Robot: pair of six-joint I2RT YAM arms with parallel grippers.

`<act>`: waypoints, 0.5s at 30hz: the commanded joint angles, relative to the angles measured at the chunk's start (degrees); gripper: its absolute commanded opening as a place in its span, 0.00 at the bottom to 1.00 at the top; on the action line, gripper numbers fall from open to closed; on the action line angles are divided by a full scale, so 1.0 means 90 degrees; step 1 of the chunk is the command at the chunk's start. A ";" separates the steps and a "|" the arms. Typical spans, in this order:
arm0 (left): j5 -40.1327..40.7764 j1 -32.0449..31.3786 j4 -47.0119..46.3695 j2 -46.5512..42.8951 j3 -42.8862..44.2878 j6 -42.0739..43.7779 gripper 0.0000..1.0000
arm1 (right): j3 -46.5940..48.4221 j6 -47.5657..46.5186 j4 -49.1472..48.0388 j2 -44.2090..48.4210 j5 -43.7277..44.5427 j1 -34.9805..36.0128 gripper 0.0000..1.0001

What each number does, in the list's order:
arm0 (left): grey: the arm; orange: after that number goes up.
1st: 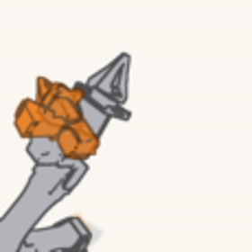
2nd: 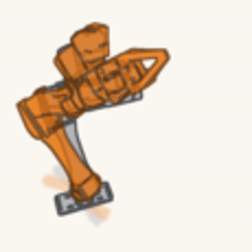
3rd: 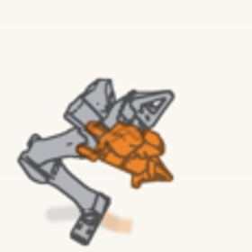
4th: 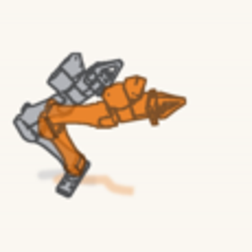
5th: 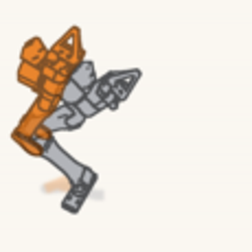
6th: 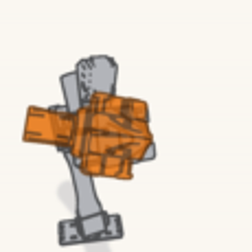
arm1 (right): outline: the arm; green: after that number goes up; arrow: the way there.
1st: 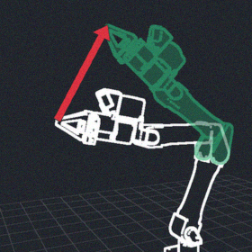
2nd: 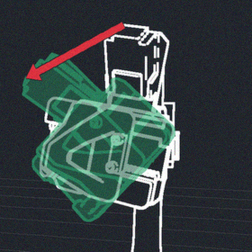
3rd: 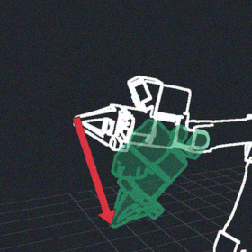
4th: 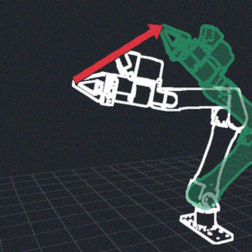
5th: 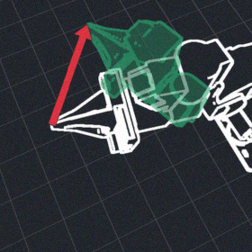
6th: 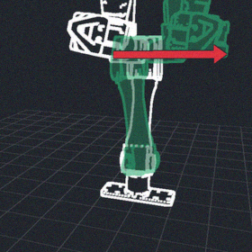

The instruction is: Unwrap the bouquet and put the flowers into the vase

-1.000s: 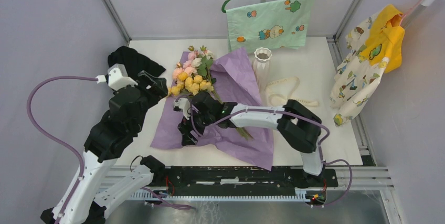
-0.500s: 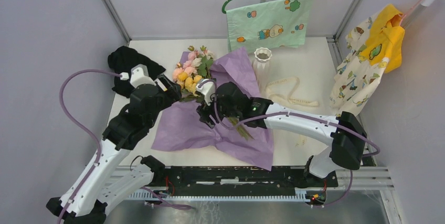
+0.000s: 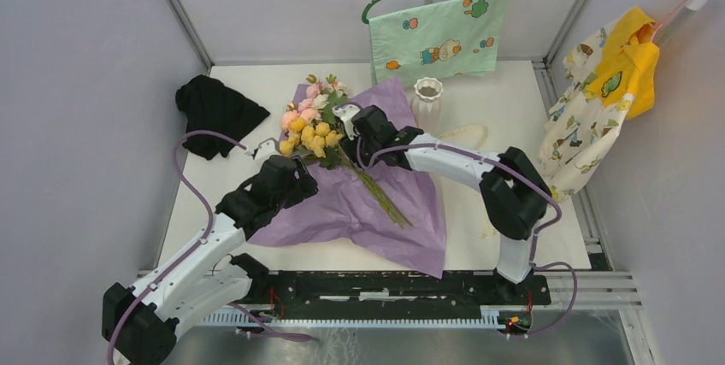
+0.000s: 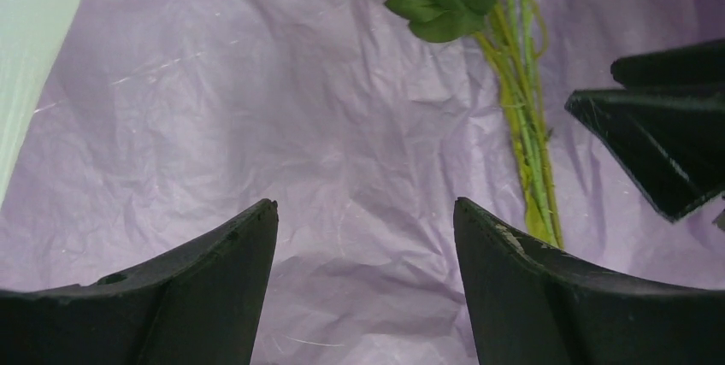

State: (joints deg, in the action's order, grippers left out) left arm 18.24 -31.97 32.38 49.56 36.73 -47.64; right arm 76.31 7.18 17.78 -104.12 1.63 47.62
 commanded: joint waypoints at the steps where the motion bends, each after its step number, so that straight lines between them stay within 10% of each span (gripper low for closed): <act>1: 0.0591 -0.0013 -0.0358 -0.0400 -0.0325 -0.0534 0.81 | 0.1143 -0.0008 0.0056 -0.0718 -0.0162 0.0061 0.49; 9: 0.1005 -0.0013 -0.0263 -0.0216 -0.0227 -0.0214 0.81 | 0.2180 -0.0077 0.0373 -0.1690 -0.0415 -0.0042 0.47; 15: 0.1017 -0.0015 -0.0363 0.0065 -0.0130 -0.0068 0.81 | 0.2686 -0.0099 0.0586 -0.2201 -0.0503 -0.0197 0.27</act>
State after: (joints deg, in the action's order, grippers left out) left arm 25.02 -31.99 32.23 49.41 33.36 -49.23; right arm 96.75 6.68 21.96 -122.15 -2.11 46.81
